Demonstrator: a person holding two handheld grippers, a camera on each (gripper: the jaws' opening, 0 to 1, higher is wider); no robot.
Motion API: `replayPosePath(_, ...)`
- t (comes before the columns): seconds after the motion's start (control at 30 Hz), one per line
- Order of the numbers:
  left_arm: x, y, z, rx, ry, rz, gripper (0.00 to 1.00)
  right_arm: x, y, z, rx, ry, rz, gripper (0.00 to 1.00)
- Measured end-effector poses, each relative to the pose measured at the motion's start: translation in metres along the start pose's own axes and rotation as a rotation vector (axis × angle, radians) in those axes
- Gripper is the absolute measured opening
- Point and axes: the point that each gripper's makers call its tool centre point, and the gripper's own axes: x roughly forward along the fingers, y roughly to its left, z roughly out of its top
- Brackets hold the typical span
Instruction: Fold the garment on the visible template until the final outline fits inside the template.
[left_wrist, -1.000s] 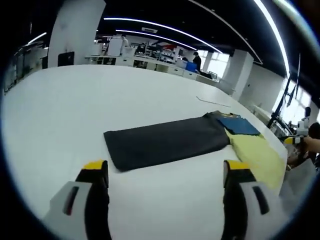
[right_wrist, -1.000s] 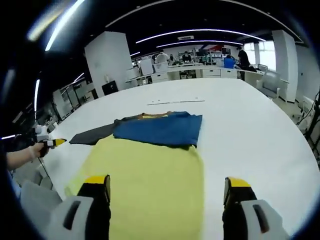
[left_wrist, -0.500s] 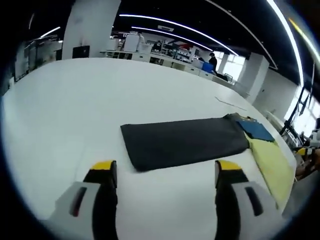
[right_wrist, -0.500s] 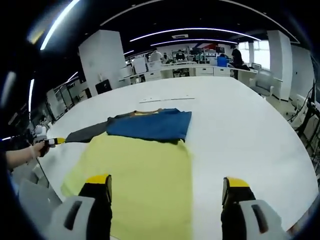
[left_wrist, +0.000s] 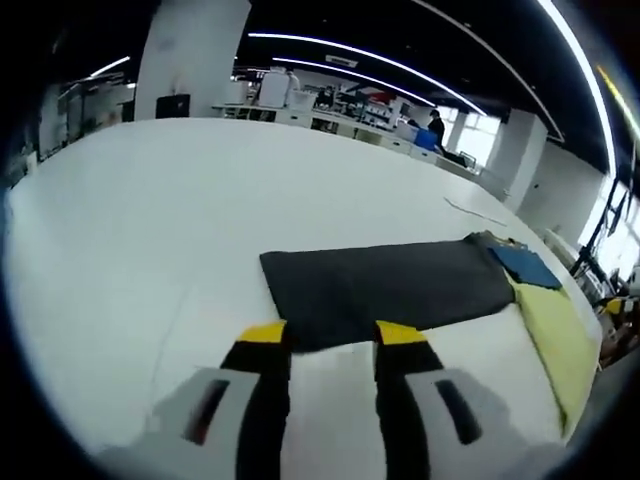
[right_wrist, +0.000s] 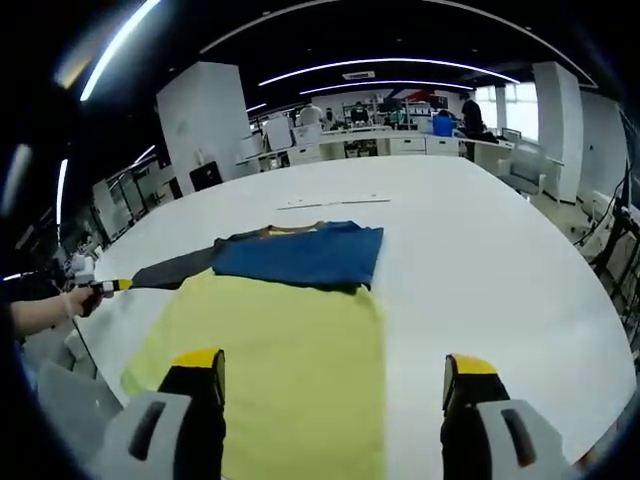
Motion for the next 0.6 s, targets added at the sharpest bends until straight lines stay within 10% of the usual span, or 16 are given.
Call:
replayPosePath(0.13,-0.001,0.005,0.000,-0.035,0.013,0.003,0.00,-0.002,0.000,0.002,-0.004,0.000,0.000,0.90)
replayPosePath(0.6,-0.010,0.001,0.026,-0.019,-0.051,-0.021,0.00,-0.011,0.004,0.005,-0.013,-0.017,0.027,0.90)
